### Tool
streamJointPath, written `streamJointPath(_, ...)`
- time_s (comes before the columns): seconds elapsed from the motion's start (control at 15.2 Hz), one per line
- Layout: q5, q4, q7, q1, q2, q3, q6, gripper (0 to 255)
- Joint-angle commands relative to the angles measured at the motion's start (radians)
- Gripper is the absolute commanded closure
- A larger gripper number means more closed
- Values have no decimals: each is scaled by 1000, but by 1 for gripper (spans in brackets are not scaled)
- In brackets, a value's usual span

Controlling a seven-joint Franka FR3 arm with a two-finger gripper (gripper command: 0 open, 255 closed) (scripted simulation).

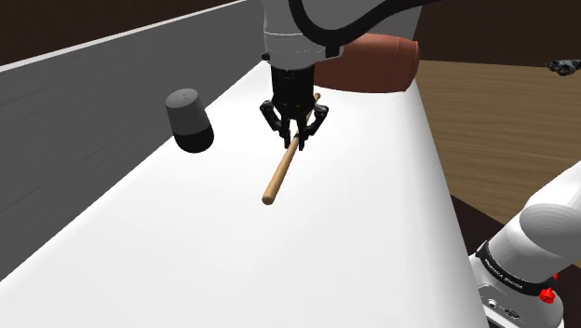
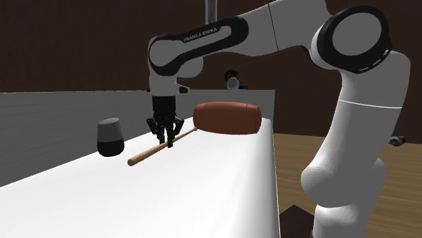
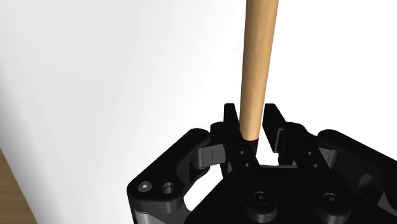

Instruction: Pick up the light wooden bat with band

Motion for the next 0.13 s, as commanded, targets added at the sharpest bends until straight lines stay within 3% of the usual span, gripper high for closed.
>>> streamJointPath(0.0, 1, 14, -1, -1, -2, -2, -16, 255)
streamJointPath(0.07, 1, 14, -1, -1, -2, -1, -16, 255)
